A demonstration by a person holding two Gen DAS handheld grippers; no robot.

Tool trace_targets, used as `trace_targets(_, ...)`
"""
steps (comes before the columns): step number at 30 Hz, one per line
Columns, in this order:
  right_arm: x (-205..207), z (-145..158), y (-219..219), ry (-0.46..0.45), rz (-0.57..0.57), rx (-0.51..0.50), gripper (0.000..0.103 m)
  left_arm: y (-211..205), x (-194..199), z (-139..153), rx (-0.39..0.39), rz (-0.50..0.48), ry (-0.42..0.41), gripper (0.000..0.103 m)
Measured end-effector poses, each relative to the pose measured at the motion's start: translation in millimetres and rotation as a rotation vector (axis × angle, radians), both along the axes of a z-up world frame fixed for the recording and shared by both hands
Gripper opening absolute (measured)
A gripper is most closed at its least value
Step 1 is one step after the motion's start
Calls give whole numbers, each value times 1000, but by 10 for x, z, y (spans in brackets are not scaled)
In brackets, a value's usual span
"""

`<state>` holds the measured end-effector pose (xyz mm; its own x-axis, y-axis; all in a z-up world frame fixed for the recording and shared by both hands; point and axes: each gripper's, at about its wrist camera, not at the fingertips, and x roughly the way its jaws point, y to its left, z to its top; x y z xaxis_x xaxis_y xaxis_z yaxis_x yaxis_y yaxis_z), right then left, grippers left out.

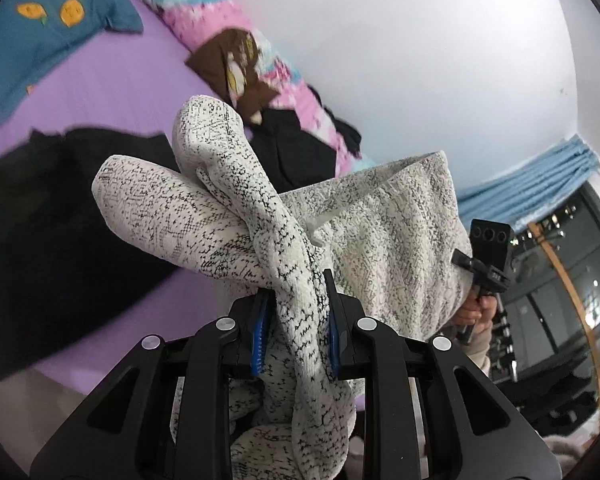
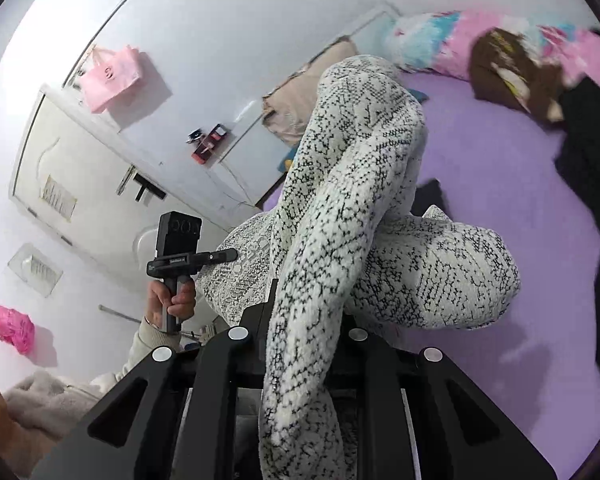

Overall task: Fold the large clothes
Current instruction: 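Lift the folded jacket with both grippers and carry it across the bed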

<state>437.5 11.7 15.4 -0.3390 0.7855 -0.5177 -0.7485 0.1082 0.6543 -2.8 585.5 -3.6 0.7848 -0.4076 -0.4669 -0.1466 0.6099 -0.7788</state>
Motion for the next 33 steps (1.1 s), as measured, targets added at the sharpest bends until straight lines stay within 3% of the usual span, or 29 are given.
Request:
trace_targets(11, -92, 560, 1746, -63, 164, 71, 15, 1023, -802, 713, 94, 190, -47, 21)
trace_targets(16, -91, 276, 2284, -53, 266, 93, 15, 1396, -1227, 662, 112, 270, -43, 21)
trace_targets(19, -8, -245, 2567, -8, 282, 51, 15, 1547, -1381, 381, 91, 284, -19, 21)
trace_targets(22, 113, -826, 2776, 41, 291, 10, 15, 1658, -1386, -179, 49, 308, 45, 21)
trace_targets(24, 208, -1428, 2844, 103, 280, -36, 15, 1727, -1426, -708, 29, 300, 73, 21)
trace_targets(29, 485, -2575, 2795, 216, 196, -174, 15, 1721, -1606, -1973, -139, 324, 172, 21)
trace_targets(33, 798, -3085, 2518, 296, 125, -153, 15, 1739, -1947, -2355, -190, 377, 123, 21)
